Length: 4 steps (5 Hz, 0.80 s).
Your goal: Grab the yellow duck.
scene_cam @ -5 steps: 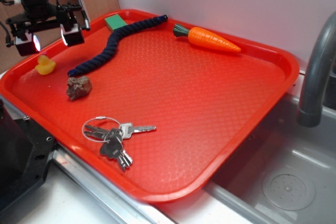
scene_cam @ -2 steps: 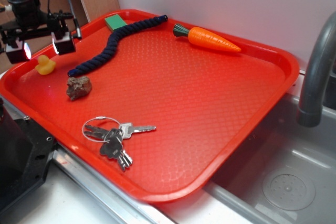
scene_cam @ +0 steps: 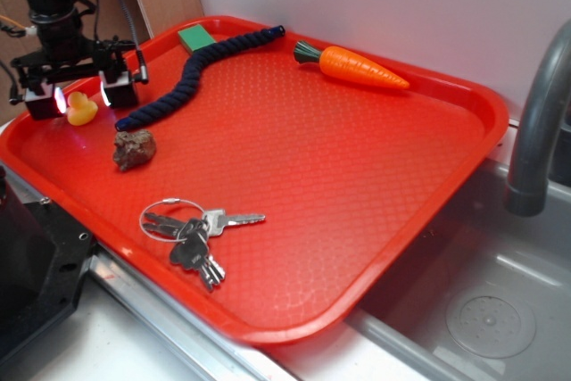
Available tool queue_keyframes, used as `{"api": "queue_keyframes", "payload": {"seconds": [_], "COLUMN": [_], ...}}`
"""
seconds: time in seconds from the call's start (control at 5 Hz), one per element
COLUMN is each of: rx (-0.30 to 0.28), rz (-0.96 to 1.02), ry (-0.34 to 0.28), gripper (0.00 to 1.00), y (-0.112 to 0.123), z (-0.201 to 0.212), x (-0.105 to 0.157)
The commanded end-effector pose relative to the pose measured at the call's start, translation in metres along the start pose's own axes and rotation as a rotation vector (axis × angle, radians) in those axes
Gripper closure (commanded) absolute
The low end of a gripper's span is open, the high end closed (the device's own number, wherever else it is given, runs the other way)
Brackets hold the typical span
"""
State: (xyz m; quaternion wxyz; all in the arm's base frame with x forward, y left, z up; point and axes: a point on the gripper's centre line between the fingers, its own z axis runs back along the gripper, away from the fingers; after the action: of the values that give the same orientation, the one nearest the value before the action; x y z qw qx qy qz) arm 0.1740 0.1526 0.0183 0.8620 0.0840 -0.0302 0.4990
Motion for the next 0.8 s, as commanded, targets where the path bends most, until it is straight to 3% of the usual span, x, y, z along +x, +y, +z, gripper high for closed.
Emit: {"api": "queue_keyframes", "payload": {"seconds": [0.0,0.2,0.6], "rx": [0.011,-0.006,-0.100], "rz": [-0.039,-0.099,-0.422], "ry": [-0.005,-0.051,-0.081], "gripper": [1.00,1.00,1.00], "y": [0.010,0.005,-0.034], "z": [0.008,0.039,0.136], "x": [-0.012,-0.016,-0.023]}}
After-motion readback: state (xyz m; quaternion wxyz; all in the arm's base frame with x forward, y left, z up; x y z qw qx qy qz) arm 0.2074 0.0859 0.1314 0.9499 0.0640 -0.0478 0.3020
